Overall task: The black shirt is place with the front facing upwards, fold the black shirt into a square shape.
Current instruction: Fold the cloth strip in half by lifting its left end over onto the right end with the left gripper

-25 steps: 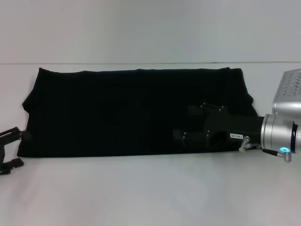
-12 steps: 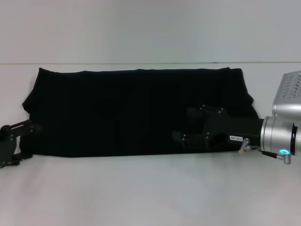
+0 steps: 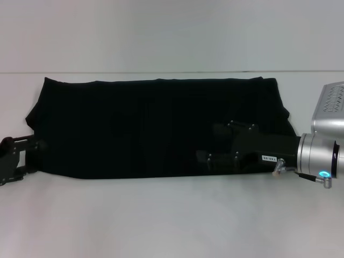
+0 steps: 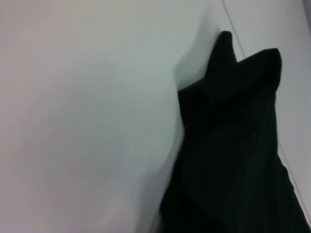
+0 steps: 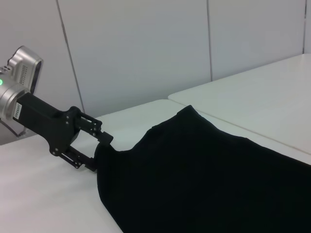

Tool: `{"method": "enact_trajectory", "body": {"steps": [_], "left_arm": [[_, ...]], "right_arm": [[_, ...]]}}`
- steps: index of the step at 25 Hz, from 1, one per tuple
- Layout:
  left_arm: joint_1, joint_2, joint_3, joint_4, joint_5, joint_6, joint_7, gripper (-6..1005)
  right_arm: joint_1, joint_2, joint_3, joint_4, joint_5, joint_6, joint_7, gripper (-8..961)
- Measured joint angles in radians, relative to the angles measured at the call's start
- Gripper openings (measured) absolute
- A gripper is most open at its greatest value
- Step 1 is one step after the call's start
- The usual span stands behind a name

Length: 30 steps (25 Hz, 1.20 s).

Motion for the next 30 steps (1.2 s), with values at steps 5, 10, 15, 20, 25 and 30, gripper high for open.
{"method": "enact_trajectory", "body": {"steps": [5,10,15,20,25,30], "left_arm": [[0.004,0.002,0.000,0.011,0.003,0.005,-0.001,709],[0.006,0.002,0.002,0.014,0.003,0.007,0.003,538],[0.011,0.001,-0.006,0.013,0.002,0.020,-0.008,301],[0.018,0.010,-0.013,0.015,0.004,0.058,-0.039,114],[0.020,0.012,-0.013,0.016,0.009,0.059,-0.055,288],[0.020,0.012,-0.013,0.016,0.011,0.054,-0.065,536]], "right_arm": [[0.000,0.000,0.001,0.001,0.000,-0.001,0.000,949],[0.000,0.000,0.001,0.001,0.001,-0.001,0.000,949],[0.000,0.000,0.001,0.001,0.001,-0.004,0.001,948],[0.000,0.000,0.001,0.001,0.002,-0.005,0.002,948],[0.000,0.000,0.000,0.001,0.002,-0.009,0.001,948],[0.000,0.000,0.001,0.000,0.001,-0.017,0.000,949]]}}
